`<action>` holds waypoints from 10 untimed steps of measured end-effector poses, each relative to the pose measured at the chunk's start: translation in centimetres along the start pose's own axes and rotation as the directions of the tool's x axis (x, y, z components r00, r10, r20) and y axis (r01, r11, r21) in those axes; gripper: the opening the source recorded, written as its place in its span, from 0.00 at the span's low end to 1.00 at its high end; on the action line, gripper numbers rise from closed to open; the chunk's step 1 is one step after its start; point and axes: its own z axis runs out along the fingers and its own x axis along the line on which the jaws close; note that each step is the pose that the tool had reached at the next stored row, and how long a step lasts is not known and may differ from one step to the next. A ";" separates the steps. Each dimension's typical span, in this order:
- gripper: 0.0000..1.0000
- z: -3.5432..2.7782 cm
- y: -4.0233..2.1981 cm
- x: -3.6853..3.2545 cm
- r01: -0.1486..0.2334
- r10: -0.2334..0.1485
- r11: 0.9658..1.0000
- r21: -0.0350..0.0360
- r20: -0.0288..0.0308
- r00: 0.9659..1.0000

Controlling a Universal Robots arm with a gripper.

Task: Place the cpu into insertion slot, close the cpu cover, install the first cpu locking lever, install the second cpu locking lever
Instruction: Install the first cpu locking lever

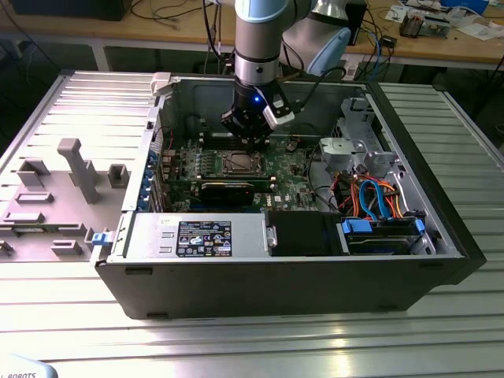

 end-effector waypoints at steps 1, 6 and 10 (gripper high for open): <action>0.11 0.00 0.01 0.00 0.000 0.000 1.000 -0.002 0.000 1.000; 0.11 -0.23 0.01 -0.01 0.000 0.000 1.000 -0.002 0.000 1.000; 0.11 -0.67 0.02 -0.01 0.000 0.000 1.000 -0.002 0.000 1.000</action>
